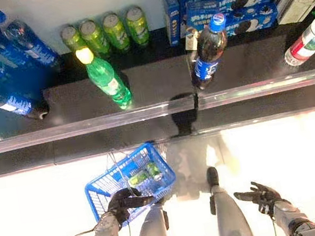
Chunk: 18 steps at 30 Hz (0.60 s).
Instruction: Pick up the drink and place into the basket.
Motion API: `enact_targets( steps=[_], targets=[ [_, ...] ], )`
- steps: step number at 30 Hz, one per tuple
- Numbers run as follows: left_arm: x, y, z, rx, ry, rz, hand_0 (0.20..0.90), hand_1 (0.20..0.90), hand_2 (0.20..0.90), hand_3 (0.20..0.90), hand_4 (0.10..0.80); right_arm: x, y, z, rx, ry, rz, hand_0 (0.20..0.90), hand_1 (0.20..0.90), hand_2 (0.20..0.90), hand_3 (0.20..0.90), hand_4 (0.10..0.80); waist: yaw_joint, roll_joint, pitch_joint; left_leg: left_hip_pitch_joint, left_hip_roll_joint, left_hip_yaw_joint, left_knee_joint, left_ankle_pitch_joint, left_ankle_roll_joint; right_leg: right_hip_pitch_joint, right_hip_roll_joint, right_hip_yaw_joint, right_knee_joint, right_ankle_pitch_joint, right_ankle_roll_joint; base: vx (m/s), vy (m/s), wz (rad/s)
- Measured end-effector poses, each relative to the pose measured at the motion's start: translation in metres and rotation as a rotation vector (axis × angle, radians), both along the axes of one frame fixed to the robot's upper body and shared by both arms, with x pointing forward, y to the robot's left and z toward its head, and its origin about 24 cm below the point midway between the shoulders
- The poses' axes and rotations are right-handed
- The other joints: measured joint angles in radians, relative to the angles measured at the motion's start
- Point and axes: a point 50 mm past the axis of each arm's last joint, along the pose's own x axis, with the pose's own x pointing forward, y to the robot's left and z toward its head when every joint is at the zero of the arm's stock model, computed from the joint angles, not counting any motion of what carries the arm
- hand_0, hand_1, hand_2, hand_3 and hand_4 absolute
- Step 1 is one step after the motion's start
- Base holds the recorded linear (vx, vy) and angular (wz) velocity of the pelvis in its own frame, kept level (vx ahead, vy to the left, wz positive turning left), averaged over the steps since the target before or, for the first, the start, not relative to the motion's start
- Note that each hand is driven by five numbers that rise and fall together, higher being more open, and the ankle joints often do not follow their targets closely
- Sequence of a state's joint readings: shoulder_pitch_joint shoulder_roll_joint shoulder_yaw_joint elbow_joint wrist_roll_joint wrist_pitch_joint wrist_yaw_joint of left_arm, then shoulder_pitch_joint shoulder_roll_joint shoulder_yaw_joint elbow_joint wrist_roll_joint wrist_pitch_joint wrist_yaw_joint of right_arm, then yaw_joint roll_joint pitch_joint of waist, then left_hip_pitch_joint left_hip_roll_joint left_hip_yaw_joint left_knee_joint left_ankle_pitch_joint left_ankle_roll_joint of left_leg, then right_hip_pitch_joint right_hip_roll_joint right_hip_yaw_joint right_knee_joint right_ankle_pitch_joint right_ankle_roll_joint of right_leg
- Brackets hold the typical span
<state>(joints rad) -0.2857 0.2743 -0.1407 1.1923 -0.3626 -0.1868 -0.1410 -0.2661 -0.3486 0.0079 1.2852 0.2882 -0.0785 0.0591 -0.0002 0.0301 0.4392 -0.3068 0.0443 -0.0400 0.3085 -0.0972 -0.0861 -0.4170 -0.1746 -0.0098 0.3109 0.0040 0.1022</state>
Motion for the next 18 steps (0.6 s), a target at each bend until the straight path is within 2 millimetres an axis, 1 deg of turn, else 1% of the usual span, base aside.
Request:
enact_targets(
  steps=[4, 6, 12, 15, 18],
  targets=[
    [0.001, 0.002, 0.001, -0.007, -0.012, 0.015, 0.3, 0.3, 0.3, 0.2, 0.1, 0.004, 0.001, 0.002, 0.011, -0.037, -0.014, 0.9, 0.9, 0.9, 0.9, 0.8, 0.002, -0.004, 0.002, -0.069, 0.003, 0.001, 0.125, -0.057, 0.0, -0.065, 0.0, 0.014, 0.105, -0.039, 0.001, -0.067, -0.024, -0.06],
    [0.002, 0.002, 0.002, -0.01, -0.019, 0.019, 0.3, 0.3, 0.3, 0.2, 0.1, 0.005, 0.001, 0.003, 0.01, -0.051, -0.013, 0.9, 0.9, 0.9, 0.9, 0.8, -0.001, -0.004, 0.002, -0.091, 0.003, 0.0, 0.159, -0.069, -0.001, -0.085, 0.0, 0.018, 0.133, -0.05, 0.005, -0.058, -0.028, -0.04],
    [0.002, 0.003, 0.003, -0.008, -0.027, 0.022, 0.3, 0.3, 0.3, 0.2, 0.1, 0.011, 0.002, 0.009, 0.019, -0.127, -0.025, 0.9, 0.9, 0.9, 0.9, 0.8, -0.001, -0.005, 0.002, -0.113, 0.003, -0.01, 0.206, -0.083, -0.001, -0.099, 0.001, 0.018, 0.167, -0.057, 0.004, 0.0, 0.0, 0.0],
    [0.002, 0.003, 0.003, -0.011, -0.027, 0.032, 0.3, 0.3, 0.3, 0.2, 0.1, 0.022, 0.004, 0.017, 0.017, -0.2, 0.001, 0.9, 0.9, 0.9, 0.9, 0.8, -0.001, -0.006, 0.001, -0.118, 0.001, -0.012, 0.218, -0.086, -0.002, -0.101, 0.0, 0.017, 0.175, -0.058, 0.004, -0.004, -0.011, 0.0],
    [0.001, 0.003, 0.003, -0.011, -0.032, 0.043, 0.3, 0.3, 0.3, 0.2, 0.1, 0.036, 0.012, 0.03, 0.015, -0.298, 0.056, 0.9, 0.9, 0.9, 0.9, 0.8, -0.001, -0.009, 0.0, -0.121, 0.0, -0.014, 0.221, -0.086, -0.002, -0.104, 0.0, 0.016, 0.179, -0.058, 0.004, -0.011, -0.022, 0.01]
  ],
)
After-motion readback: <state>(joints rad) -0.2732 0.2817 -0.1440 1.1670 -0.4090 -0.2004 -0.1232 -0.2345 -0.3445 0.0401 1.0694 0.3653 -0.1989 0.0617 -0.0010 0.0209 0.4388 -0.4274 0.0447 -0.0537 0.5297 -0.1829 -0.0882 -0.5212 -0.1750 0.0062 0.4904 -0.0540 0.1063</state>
